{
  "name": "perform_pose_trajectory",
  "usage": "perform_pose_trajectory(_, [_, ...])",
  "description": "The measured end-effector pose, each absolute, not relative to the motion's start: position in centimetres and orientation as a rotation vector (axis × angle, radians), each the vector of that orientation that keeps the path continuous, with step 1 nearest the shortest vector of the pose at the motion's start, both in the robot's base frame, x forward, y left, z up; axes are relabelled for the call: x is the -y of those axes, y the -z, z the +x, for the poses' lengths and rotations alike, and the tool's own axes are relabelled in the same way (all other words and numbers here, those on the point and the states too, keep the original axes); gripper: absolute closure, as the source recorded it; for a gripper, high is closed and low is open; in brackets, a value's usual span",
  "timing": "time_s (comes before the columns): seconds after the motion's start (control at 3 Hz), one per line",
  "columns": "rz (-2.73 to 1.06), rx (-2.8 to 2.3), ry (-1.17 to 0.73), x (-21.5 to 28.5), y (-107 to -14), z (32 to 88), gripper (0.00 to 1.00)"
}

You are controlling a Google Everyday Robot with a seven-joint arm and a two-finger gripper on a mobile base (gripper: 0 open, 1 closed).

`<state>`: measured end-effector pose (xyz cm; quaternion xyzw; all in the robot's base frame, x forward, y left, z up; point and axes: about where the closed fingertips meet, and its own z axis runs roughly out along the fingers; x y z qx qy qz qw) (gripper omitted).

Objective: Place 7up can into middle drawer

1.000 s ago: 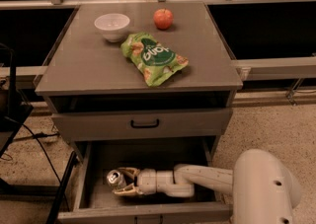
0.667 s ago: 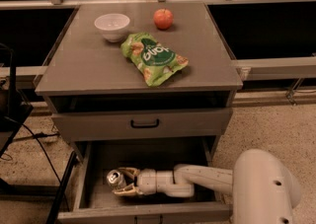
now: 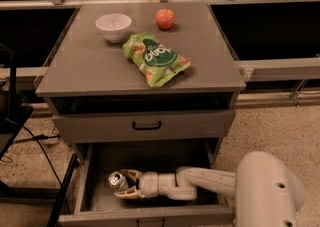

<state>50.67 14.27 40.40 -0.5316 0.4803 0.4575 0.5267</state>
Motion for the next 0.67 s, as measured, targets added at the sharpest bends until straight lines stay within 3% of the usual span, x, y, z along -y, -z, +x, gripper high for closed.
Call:
perform_pose_trajectory(0.33, [-1.271, -1.148, -1.094, -14.28, -40.40, 50.66, 0.00])
perform_pose_trajectory(0.67, [-1.271, -1.148, -1.094, -14.28, -40.40, 50.66, 0.00])
